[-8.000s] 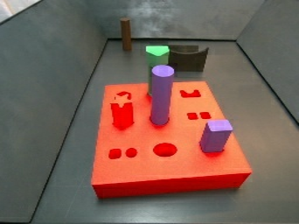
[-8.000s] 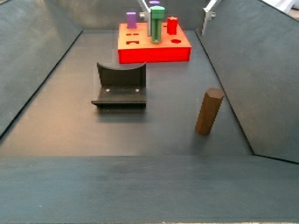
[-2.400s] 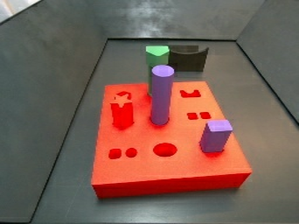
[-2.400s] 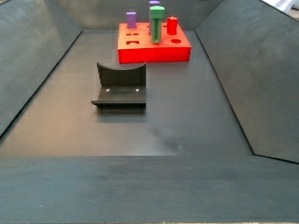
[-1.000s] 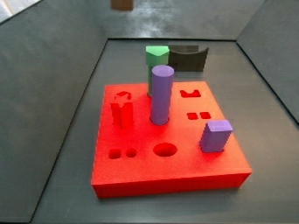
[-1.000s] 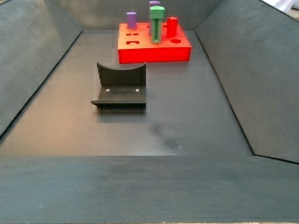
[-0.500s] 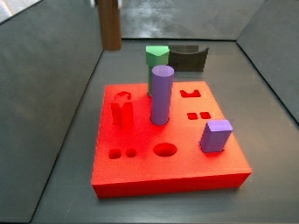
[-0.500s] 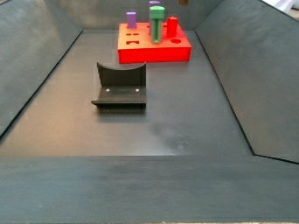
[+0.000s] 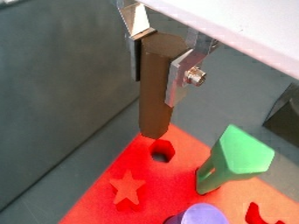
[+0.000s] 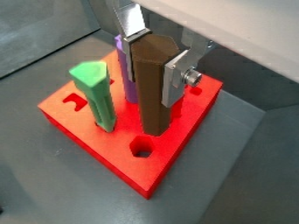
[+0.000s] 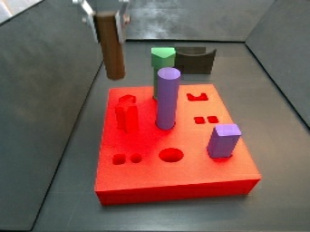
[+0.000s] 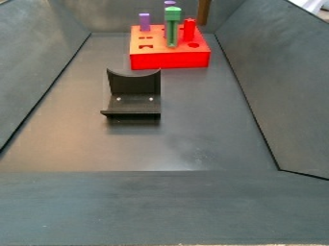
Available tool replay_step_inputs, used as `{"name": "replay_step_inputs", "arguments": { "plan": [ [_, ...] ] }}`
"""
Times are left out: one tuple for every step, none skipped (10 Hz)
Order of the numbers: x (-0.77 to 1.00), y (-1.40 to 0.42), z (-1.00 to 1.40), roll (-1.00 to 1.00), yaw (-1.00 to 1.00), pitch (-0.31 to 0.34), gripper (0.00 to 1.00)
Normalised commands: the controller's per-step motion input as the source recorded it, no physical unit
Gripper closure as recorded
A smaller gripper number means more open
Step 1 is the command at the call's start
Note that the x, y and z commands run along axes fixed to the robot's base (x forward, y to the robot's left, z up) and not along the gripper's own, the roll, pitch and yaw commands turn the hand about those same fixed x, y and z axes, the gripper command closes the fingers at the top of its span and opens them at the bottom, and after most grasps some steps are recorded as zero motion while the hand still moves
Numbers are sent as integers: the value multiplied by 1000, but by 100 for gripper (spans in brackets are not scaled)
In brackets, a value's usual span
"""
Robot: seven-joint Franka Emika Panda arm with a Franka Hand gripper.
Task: Pick up the hexagon object. Move up. Move to above the board. Insert the hexagon object.
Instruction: Insert the hexagon object.
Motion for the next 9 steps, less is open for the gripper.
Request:
{"name": "replay_step_inputs", "arguments": {
  "plan": [
    [129,20,-600,0,0,-243,100],
    [0,17,-286,-47,0,-174,100],
    [0,0,0,0,0,-23,100],
    [0,0,-31,0,0,0,100],
    [71,0,-200,17,0,0,100],
    [180,26,-303,20,9,-6,100],
    [306,17,-300,3,0,0,100],
    [0,0,0,-7,0,0,100],
    [34,0,-114,0,0,0,100]
  ]
}}
